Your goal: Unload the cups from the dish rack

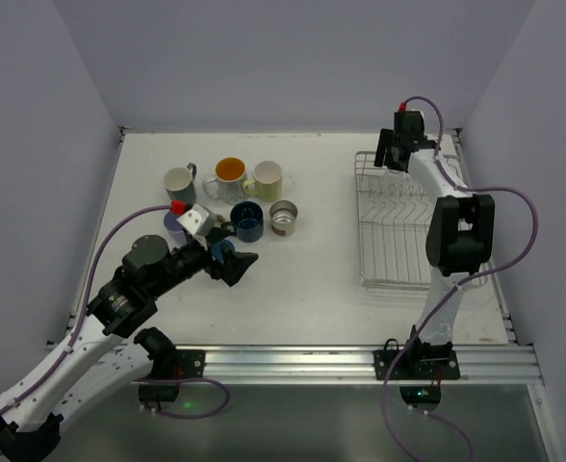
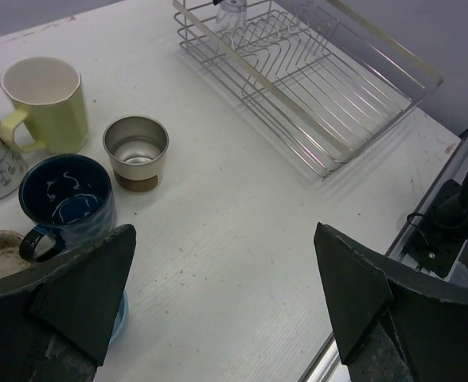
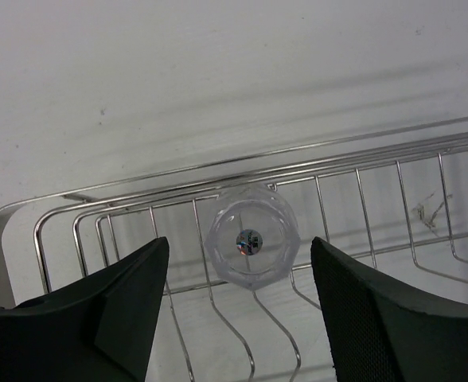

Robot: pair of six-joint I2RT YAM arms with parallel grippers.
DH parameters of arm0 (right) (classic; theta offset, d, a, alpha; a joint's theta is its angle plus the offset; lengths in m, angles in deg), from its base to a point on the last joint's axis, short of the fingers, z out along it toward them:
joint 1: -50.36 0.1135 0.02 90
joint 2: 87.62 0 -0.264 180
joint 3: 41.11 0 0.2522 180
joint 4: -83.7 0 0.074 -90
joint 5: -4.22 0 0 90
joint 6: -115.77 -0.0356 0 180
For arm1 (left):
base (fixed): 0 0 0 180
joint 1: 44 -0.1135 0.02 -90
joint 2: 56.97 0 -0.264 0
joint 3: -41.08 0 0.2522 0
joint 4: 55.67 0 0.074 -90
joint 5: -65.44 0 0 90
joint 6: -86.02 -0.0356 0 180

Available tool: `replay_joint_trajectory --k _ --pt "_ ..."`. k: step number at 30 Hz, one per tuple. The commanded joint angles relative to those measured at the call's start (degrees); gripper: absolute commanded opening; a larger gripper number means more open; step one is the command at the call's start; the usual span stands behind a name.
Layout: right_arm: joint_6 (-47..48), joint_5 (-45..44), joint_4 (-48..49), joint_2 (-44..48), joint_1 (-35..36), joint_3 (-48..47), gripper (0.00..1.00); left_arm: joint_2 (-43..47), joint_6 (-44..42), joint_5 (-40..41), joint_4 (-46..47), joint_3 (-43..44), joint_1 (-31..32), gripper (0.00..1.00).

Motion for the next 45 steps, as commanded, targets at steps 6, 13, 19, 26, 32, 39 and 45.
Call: replay_joint_trajectory --k 6,13,19,26,32,39,45 --pt "2.1 -1.18 -4.16 -5.67 -0.3 -8.29 0.66 -0.09 -1.19 0.27 1.21 0.64 0.02 0.98" --pt "2.02 -3.38 -4.51 -4.8 -0.3 -6.88 0.55 -0.35 -1.19 1.06 1.12 0.73 0.02 0.98" --pt "1.14 -5.14 4.17 6.34 -0.3 -0.65 0.26 -0.79 -1.36 1.68 1.03 0.64 0.02 0.98" --pt "-1.5 -2.24 8.23 17.94 -0.21 6.2 0.22 -2.63 -1.45 1.06 0.94 0.73 -0.24 0.95" --pt "-12.03 13.29 13.14 34.79 1.28 21.91 0.22 -3.95 -0.31 -3.41 3.05 0.73 -0.51 0.91" --pt "-31.25 32.89 35.95 58.79 14.18 52.39 0.2 -7.46 10.82 -14.11 11.64 0.21 -0.51 0.84" --pt "-44.21 38.89 53.47 67.45 26.13 64.03 0.2 -11.86 23.23 -20.65 24.92 -4.62 -0.42 0.82"
